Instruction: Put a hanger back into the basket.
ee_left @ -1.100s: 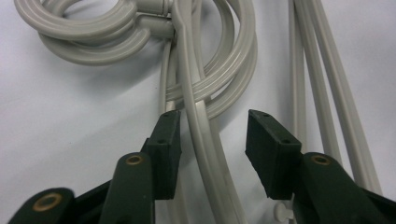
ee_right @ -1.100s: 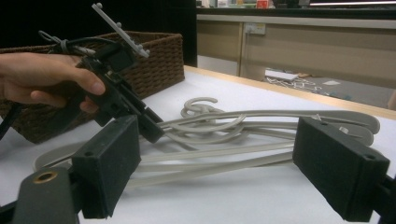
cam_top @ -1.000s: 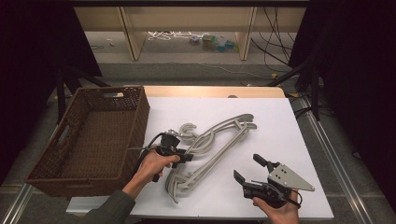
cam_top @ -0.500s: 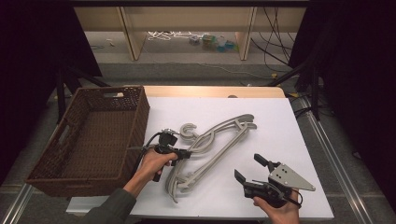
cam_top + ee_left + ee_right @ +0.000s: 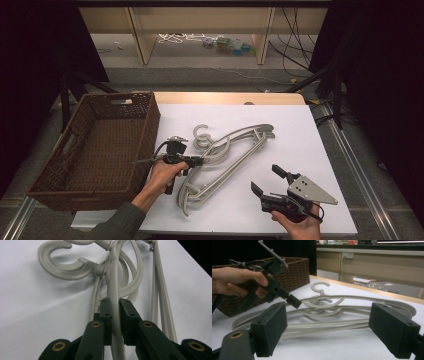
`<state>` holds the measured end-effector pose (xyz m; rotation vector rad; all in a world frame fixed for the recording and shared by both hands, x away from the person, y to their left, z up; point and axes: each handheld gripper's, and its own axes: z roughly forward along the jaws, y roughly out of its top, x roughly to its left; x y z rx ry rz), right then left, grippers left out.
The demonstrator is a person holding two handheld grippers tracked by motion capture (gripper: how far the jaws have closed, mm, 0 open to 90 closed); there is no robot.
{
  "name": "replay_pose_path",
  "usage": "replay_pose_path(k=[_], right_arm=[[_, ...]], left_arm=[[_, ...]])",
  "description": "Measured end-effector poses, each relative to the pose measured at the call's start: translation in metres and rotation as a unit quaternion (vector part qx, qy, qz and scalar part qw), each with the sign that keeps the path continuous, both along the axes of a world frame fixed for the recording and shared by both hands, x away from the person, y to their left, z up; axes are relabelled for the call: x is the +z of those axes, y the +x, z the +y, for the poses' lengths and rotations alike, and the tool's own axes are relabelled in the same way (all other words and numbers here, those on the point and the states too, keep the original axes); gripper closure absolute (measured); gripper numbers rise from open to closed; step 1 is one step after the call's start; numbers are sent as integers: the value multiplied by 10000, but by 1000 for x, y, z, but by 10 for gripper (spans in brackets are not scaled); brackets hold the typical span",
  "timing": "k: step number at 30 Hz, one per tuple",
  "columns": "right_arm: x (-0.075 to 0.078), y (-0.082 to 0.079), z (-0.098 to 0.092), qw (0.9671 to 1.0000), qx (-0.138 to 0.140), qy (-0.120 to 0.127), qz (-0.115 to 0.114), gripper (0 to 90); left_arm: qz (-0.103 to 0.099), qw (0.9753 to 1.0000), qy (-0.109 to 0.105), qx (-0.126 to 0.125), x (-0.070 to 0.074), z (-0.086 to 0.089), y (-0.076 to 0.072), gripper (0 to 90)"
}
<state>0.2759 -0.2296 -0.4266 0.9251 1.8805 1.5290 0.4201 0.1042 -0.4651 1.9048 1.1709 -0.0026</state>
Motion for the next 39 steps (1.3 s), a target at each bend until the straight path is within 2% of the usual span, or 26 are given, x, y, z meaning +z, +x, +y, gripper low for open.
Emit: replay_pose_path(k=[1,3,6,7,9,10,12,18,19,20,24,30,32,34,35,37,38,39], right_arm=[[-1,1,1,9999,33,112,-80,160],[0,0,0,10000,-1,38,-22,161],[0,0,0,10000,16,52,-31,161],[-1,1,0,9999,34,115,-76,161],[0,0,0,10000,3,52,-43,161],[0,0,0,10000,-8,59,-64,161],[0,0,0,10000,6,42,-30,161],[0,0,0,10000,14,47,-29,161],[-1,1,1,9999,45,111,-84,161],[0,0,0,10000,28,64,-46,161],[-1,1,1,9999,50,101,-88,161],[-1,0,1,10000,26,6,20,161],[0,0,1,10000,34,41,-18,161],[-1,1,2,9999,48,107,-67,161],[-1,1,1,10000,27,26,21,161],[-2,1,0,10000,11,54,-12,161],[-1,0,1,9999,9,102,100,161],[-1,0,1,9999,18,101,68,161]], left_arm=[[-18,10000,-20,-25,1,0,0,811],[-63,9999,-121,16,4,1,-2,812],[-197,9995,-234,41,11,2,-4,815],[-245,9994,-238,29,14,2,-5,815],[-313,9993,-209,3,17,1,-6,816],[-456,9988,-176,-16,22,0,-8,816],[-566,9982,-201,-8,27,0,-9,816],[-782,9968,-151,-48,38,1,-13,815],[-831,9964,-142,-45,40,1,-13,816],[-885,9960,-131,-41,43,1,-13,815],[-1016,9947,-136,-42,46,0,-13,816],[-1096,9939,-103,-69,48,-7,-10,816],[-1105,9938,-81,-75,49,-7,-10,816],[-1127,9935,-122,-107,53,-5,-10,817],[-1152,9932,-113,-86,55,-4,-10,817],[-1180,9929,-175,-44,60,-1,-10,816],[-1180,9929,-175,-44,60,-1,-10,816],[-1226,9923,-198,11,65,3,-10,816]])
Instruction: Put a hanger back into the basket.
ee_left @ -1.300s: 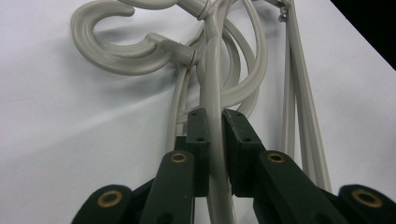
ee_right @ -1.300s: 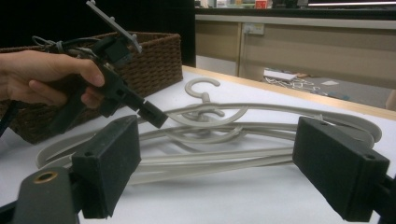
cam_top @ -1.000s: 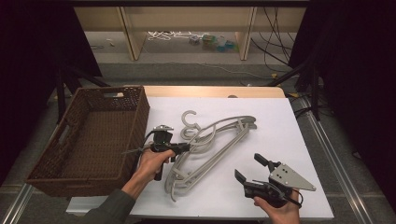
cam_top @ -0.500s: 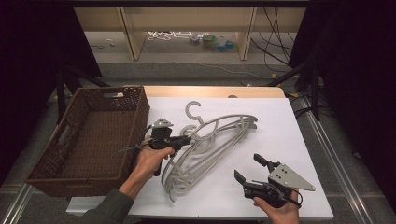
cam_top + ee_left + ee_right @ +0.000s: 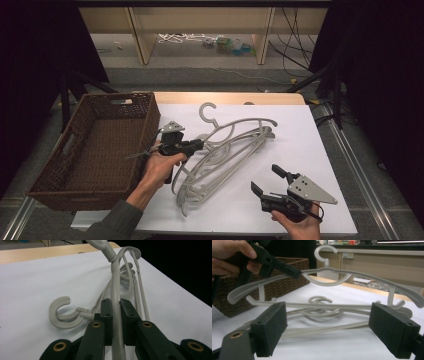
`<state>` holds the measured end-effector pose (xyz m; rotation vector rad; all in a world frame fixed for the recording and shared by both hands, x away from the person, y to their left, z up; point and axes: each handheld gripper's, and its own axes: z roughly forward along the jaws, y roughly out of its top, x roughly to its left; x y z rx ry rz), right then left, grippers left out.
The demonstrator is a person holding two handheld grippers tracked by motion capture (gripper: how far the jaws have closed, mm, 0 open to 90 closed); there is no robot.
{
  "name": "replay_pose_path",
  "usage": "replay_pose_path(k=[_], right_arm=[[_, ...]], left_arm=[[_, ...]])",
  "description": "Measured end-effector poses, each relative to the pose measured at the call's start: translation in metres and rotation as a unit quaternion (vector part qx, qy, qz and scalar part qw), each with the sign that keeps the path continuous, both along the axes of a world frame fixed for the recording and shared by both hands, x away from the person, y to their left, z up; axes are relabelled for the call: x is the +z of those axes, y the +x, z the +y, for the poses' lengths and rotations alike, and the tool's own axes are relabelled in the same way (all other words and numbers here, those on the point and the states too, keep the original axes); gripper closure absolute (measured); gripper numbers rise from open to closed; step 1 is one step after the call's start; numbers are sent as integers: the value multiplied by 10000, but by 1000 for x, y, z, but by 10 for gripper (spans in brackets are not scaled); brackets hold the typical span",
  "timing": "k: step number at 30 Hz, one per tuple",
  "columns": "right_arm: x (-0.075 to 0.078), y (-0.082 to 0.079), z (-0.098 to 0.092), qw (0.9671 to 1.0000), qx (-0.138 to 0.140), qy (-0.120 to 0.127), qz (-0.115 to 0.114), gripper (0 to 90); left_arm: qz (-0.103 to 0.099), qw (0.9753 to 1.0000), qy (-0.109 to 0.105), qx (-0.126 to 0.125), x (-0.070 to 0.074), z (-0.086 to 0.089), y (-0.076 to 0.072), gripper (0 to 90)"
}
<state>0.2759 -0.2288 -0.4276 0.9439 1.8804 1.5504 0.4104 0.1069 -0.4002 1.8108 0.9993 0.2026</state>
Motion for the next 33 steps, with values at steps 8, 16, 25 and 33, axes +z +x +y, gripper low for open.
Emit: replay_pose_path(k=[8,16,25,33], right_arm=[[0,0,1,10000,26,-5,69,161],[0,0,1,10000,8,12,59,161],[-1,1,2,10000,50,40,73,161],[-2,2,3,9999,59,6,90,161]], left_arm=[[-201,9997,-32,155,32,21,-5,817],[-452,9987,-21,228,67,48,-17,817],[-669,9969,-79,396,93,85,-28,817],[-801,9942,-17,716,99,127,-35,817]])
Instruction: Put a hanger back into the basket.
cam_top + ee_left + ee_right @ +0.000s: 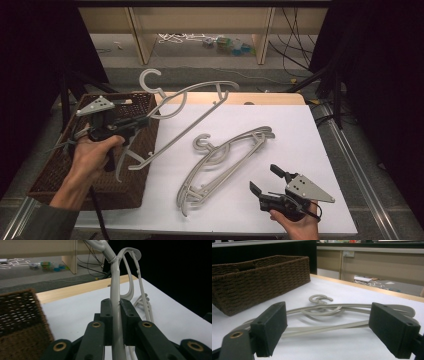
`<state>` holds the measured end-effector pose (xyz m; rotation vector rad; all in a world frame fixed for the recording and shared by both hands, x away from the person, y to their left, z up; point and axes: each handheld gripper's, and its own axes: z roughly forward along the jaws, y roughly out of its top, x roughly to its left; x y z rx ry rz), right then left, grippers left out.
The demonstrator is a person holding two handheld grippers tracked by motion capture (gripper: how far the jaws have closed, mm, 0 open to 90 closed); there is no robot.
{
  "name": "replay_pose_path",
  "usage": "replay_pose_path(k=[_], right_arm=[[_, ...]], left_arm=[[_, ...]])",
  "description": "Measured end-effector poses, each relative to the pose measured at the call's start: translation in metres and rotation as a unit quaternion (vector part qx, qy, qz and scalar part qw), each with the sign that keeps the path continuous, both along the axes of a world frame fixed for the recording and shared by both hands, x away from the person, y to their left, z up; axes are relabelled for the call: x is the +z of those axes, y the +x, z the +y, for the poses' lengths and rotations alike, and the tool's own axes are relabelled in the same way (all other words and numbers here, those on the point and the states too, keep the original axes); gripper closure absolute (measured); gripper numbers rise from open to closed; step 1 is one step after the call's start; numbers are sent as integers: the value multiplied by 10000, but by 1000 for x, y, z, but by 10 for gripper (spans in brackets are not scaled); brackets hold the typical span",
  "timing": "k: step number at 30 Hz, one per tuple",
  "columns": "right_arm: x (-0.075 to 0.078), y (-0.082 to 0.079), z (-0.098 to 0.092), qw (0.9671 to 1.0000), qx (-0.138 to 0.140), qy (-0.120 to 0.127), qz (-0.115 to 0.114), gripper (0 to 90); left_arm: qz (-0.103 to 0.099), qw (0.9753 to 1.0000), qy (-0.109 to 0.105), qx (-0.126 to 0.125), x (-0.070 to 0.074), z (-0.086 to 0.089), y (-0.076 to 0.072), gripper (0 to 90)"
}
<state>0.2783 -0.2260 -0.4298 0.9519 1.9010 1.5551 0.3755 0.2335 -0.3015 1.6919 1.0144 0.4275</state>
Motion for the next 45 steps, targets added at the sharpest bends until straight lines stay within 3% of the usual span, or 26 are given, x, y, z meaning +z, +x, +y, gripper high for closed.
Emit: replay_pose_path(k=[2,3,8,9,10,22,34,43,45], right_arm=[[1,-1,-1,9999,-34,-87,47,161],[-1,0,1,9999,-94,5,-44,161],[0,1,-1,10000,-53,-6,23,160],[1,0,-2,9999,-14,-73,130,159],[-1,1,0,10000,-93,-19,14,159],[-1,3,-2,10000,-38,-5,42,160],[-1,4,-1,10000,-21,-10,95,160],[-3,5,1,10000,-33,67,24,160],[-2,4,0,9999,-65,-62,82,160]], left_arm=[[12,9999,-62,89,0,11,-2,817],[-1,9999,-69,141,0,16,-3,817],[-3,9992,-178,359,-1,43,-6,817],[-1,9991,-183,394,-1,47,-6,817],[-4,9989,-185,432,-2,52,-6,817],[-76,9962,-236,834,-12,103,-11,817],[-214,9928,12,1177,-21,143,-15,817],[-301,9918,204,1225,-31,166,-18,817],[-328,9911,291,1255,-33,170,-18,817]])
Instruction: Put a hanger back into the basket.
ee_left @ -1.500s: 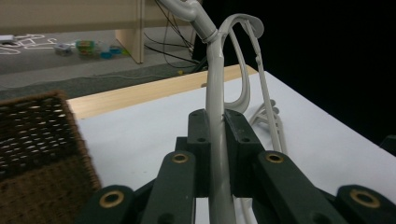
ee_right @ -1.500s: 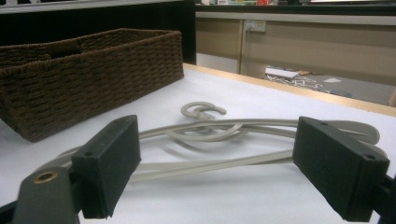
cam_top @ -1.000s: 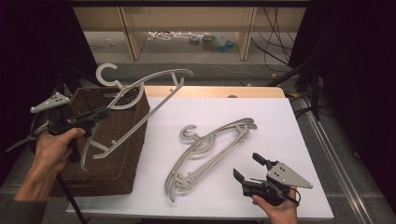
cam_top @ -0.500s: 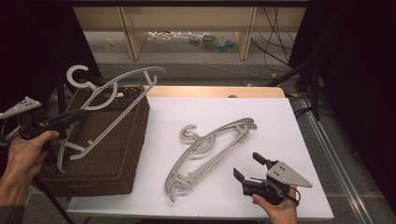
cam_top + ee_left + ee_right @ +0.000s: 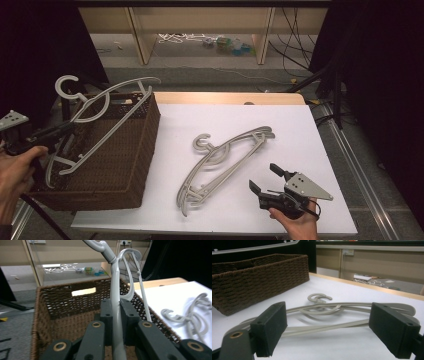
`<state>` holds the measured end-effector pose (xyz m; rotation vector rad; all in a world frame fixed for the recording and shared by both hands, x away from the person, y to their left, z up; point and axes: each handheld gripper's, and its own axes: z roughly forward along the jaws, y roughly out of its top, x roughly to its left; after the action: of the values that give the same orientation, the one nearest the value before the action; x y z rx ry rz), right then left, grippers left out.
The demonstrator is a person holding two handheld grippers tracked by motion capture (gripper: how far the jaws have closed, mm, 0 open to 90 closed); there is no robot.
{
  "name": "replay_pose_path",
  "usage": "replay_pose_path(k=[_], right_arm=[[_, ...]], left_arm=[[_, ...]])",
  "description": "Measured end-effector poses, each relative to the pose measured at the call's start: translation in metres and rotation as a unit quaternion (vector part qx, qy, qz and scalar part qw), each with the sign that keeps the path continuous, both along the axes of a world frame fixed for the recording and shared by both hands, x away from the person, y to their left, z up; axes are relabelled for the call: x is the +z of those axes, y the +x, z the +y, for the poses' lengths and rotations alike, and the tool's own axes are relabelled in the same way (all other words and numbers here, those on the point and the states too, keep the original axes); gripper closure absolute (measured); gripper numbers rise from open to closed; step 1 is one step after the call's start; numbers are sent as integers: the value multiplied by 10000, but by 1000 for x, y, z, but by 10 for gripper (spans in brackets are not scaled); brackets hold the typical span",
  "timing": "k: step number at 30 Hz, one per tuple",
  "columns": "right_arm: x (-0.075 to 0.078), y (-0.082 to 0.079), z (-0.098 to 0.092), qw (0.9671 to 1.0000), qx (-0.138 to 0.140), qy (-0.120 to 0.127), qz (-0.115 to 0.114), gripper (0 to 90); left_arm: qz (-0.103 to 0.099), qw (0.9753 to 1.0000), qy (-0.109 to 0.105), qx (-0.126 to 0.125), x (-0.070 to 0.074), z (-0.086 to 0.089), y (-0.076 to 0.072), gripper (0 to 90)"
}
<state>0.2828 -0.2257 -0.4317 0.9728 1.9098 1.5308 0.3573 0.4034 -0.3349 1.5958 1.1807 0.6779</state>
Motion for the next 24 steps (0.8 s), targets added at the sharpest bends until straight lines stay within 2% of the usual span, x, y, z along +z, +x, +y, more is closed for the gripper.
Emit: replay_pose_path(k=[1,2,4,7,10,17,18,20,24], right_arm=[[0,0,0,10000,-1,-1,0,160],[-1,1,1,9999,31,108,-46,160],[0,0,1,10000,45,5,56,161],[0,0,1,10000,57,27,55,160],[0,0,1,10000,45,1,58,160],[-1,1,1,10000,54,25,43,161],[-1,1,1,9999,92,88,38,161],[0,1,1,10000,20,52,29,161],[-1,1,1,10000,68,41,43,161]], left_arm=[[10,10000,8,14,-1,2,0,816],[24,10000,27,16,-3,4,0,816],[6,10000,78,16,-6,8,1,817],[15,9999,118,19,-9,12,1,816],[158,9995,268,69,-14,17,2,817],[287,9990,294,182,-22,27,5,815],[311,9988,319,181,-23,27,5,815],[366,9984,392,187,-26,27,7,815],[509,9964,641,212,-30,26,11,815]])
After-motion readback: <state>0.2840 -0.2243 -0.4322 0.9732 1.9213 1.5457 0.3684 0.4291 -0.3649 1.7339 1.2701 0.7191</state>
